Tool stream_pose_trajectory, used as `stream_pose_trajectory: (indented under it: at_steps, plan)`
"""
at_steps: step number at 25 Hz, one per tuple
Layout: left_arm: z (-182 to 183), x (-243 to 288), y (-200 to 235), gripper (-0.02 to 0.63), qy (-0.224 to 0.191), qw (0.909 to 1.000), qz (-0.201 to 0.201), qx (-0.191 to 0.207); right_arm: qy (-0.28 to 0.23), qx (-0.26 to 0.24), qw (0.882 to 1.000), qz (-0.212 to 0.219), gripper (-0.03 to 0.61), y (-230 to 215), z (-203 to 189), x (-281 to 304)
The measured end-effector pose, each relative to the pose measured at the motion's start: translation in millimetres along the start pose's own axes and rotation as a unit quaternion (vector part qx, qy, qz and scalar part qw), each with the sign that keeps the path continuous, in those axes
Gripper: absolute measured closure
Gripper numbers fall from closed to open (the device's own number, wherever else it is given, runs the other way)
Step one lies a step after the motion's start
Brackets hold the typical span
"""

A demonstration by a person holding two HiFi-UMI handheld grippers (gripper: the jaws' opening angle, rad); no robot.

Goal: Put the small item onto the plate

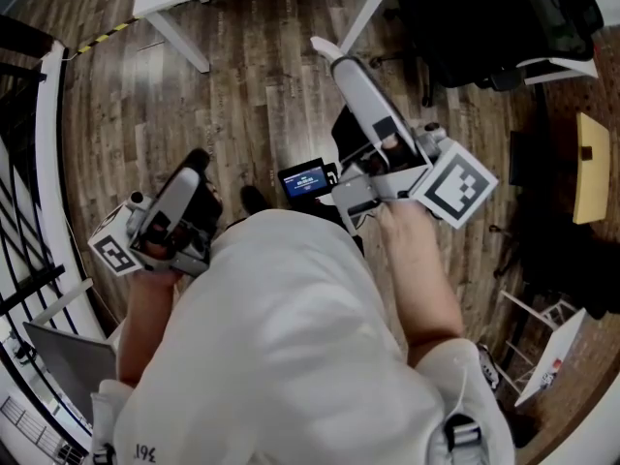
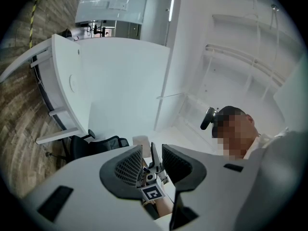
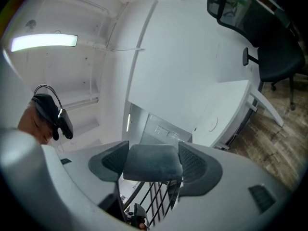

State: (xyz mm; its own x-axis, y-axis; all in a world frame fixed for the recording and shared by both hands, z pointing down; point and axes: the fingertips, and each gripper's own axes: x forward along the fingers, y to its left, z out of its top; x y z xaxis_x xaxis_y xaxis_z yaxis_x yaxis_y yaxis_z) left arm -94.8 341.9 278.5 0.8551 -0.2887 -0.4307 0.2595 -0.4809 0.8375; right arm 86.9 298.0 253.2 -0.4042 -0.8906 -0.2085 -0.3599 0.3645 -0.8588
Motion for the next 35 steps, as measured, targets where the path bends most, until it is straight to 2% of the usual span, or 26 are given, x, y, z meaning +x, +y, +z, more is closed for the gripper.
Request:
stream_pose_trajectory:
  at_steps: [6,23,35]
  plan:
    - [-2,6,9,0.497,0.013,0.9999,0.004,-0.005,0.011,-0.008,1.000,-0.004,0.265,-7,1,2]
    - [-4,12,10,0.497,0.007,1.0000,0.001,-0.006,0.028,-0.018,0.999,-0.023,0.265,-16,-1,-6]
    - [-15,22,13,0.497,-0.001,1.0000,0.010,0.001,0.044,0.009,0.999,-0.010,0.265,-31,3,-18]
